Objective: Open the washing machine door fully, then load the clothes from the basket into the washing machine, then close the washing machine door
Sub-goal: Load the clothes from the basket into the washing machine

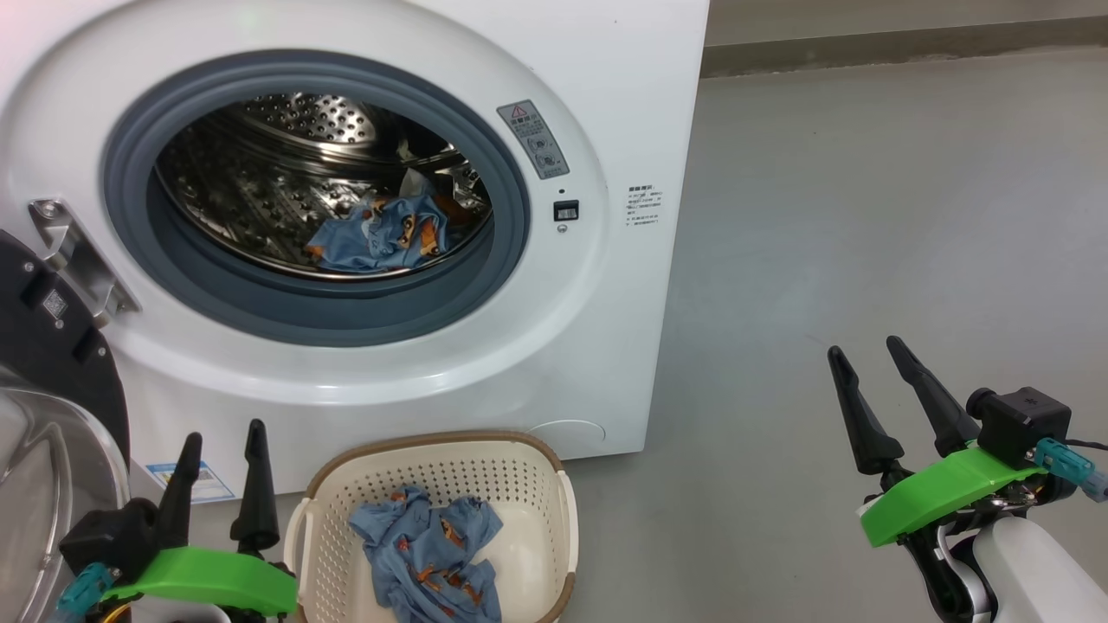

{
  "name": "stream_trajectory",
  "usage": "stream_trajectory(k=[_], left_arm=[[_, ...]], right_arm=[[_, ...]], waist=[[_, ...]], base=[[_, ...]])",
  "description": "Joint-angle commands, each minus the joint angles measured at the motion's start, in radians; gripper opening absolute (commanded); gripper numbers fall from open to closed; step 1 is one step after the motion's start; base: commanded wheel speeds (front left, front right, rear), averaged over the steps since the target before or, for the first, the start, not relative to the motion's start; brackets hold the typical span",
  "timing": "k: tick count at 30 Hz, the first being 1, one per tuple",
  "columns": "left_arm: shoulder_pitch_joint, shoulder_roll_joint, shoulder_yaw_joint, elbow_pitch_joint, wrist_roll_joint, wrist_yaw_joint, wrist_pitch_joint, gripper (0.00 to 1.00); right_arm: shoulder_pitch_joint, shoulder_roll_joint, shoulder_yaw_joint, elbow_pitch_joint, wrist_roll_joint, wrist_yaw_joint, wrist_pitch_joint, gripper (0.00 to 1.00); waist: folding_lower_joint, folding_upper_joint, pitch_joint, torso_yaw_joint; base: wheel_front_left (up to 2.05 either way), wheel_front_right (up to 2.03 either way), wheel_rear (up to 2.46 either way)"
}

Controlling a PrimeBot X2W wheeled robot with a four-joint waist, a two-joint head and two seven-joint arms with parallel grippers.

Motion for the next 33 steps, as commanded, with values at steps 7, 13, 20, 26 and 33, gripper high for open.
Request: stream_trajectory(k=[7, 13, 20, 26, 33], left_arm=[[-0.007, 0.021, 0.037, -0.019, 0.013, -0.005, -0.007, 1.0], [-0.009, 0.019, 0.025, 0.001, 0.008, -0.006, -0.007, 1.0], [-0.036, 0.021, -0.011, 0.066, -0.011, -0.007, 0.01, 1.0], [-0.086, 0.031, -0.057, 0.154, -0.047, -0.008, 0.045, 1.0], [-0.161, 0.058, -0.124, 0.244, -0.09, -0.008, 0.059, 1.0]], right_arm=[[0.0, -0.014, 0.011, -0.018, 0.007, 0.005, -0.008, 1.0], [-0.001, -0.01, 0.011, -0.02, 0.004, 0.005, -0.008, 1.0], [-0.014, -0.003, 0.004, -0.025, -0.001, 0.005, -0.008, 1.0], [-0.033, 0.009, -0.008, -0.032, -0.011, 0.005, -0.008, 1.0], [-0.058, 0.024, -0.023, -0.044, -0.022, 0.005, -0.008, 1.0]], waist=[[0.0, 0.0, 0.007, -0.003], [0.0, 0.0, 0.021, -0.011], [0.0, 0.0, 0.077, -0.031], [0.0, 0.0, 0.145, -0.058], [0.0, 0.0, 0.231, -0.084]], base=[[0.0, 0.0, 0.0], [0.0, 0.0, 0.0], [0.0, 0.0, 0.0], [0.0, 0.0, 0.0], [0.0, 0.0, 0.0]])
